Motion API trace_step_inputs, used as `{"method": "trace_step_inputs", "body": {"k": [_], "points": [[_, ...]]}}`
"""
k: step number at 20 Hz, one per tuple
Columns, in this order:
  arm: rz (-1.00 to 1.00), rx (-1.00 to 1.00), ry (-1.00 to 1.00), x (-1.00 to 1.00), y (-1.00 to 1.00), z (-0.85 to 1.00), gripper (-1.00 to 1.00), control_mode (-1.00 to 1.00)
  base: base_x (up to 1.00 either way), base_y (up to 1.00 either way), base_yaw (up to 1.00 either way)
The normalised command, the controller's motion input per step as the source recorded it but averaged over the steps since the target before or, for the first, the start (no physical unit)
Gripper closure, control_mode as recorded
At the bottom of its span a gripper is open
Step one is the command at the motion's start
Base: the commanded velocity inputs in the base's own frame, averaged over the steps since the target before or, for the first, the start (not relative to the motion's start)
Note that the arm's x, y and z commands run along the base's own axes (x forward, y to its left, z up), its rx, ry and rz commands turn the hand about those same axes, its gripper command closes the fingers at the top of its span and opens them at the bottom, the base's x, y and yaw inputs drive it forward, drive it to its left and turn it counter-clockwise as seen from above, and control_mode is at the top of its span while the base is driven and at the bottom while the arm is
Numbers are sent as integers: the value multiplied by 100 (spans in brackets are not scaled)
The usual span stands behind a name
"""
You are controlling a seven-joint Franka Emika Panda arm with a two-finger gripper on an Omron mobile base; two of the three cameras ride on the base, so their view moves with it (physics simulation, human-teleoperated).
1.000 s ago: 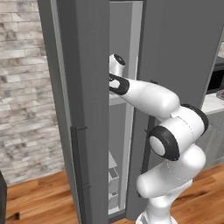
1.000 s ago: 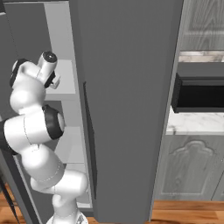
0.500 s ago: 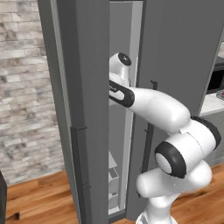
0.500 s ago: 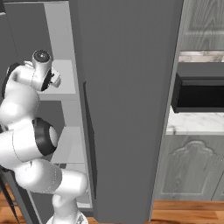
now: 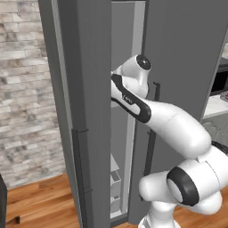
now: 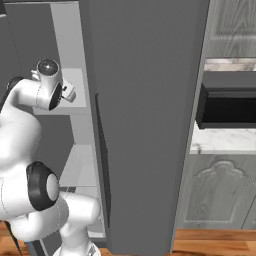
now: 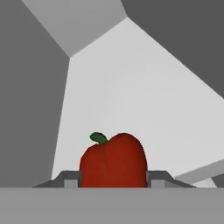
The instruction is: Take the bell pepper and bell pepper out of the freezer and place them in the tupperware container on the counter. Then put the tupperware containing the vegetables back in the freezer.
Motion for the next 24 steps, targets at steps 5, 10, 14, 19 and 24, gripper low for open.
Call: {"method": "trace_step_inputs", "body": {"k": [5,10,14,19,24], "points": [[0,0,0,-70,-46,9,100,-100,0,0,0],[0,0,-1,-100,-36,10,100,-100,0,0,0],[0,-5,0,-100,-33,14,100,-100,0,0,0],[0,-9,0,-85,-38,17,100,-100,0,0,0],[0,-12,1,-62,-38,3,100,-100,0,0,0]]}}
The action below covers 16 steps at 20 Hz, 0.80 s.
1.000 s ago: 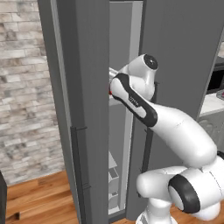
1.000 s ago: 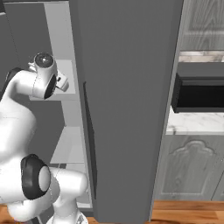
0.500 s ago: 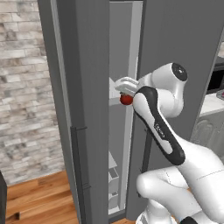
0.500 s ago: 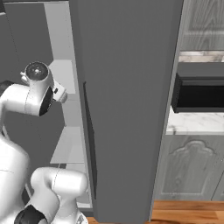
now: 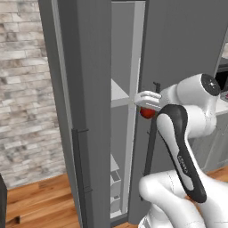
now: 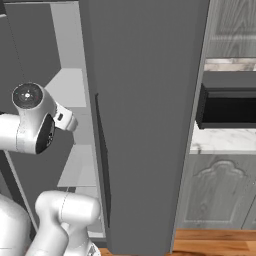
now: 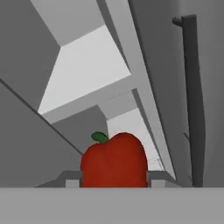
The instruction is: Take the bell pepper and bell pepper out of the freezer and place them in the tupperware container on the counter. Then put the tupperware containing the vegetables back in the freezer.
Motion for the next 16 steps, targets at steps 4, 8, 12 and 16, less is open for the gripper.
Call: {"method": "trace_step_inputs", "body": {"k": [4,8,12,16], "points": [[0,-11,5,-52,-40,0,100,-100,0,0,0],[0,-10,10,-35,-30,0,100,-100,0,0,0],[0,-10,7,-46,-31,-1,100,-100,0,0,0],[0,-8,1,-50,-24,0,100,100,-17,-9,0]]}}
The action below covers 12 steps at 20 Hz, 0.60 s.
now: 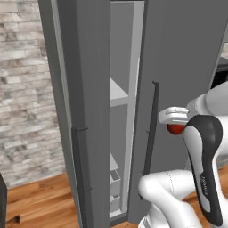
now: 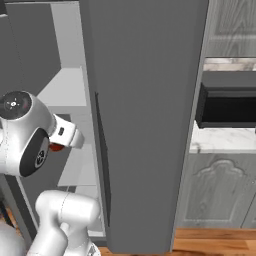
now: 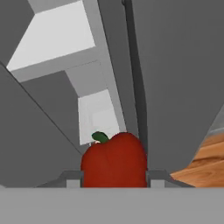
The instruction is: Take the bell pepper and bell pepper out of the freezer and place them in the tupperware container on the counter. Then put the tupperware containing the vegetables back in the freezer.
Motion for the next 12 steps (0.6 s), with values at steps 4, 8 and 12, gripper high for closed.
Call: {"method": "trace_step_inputs", "body": {"k": [4,8,12], "points": [[0,0,0,0,0,0,100,100,-41,-63,0],[0,0,0,0,0,0,100,100,-2,-99,0],[0,0,0,0,0,0,100,100,2,-100,0]]}}
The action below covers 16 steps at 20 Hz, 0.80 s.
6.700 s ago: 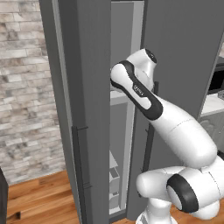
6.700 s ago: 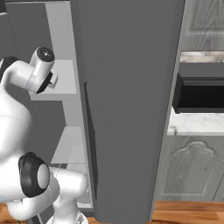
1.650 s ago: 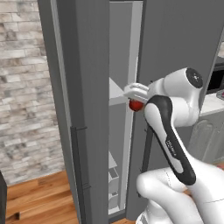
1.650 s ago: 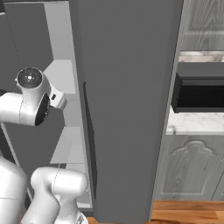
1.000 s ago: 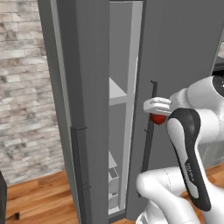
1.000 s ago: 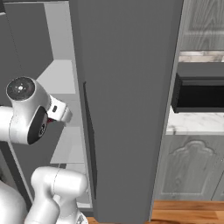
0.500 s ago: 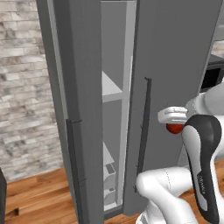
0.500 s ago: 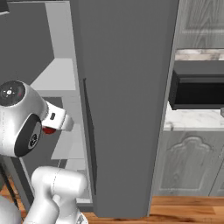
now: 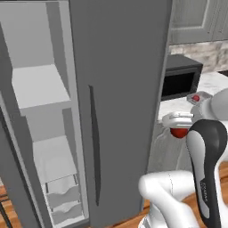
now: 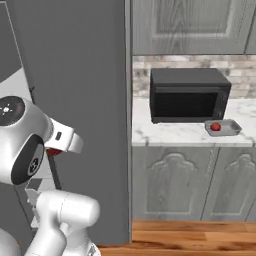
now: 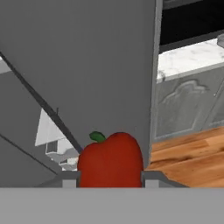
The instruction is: Take the bell pepper and bell pepper out of the freezer and place them in the tupperware container on the counter. Then put the tupperware containing the vegetables back in the freezer.
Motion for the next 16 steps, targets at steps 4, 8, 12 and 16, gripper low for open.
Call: {"method": "trace_step_inputs", "body": {"k": [4,8,12,16], "points": [[0,0,0,0,0,0,100,100,16,-100,5],[0,0,0,0,0,0,100,100,27,-100,10],[0,0,0,0,0,0,100,100,41,-100,10],[0,0,0,0,0,0,100,100,63,-100,11]]}}
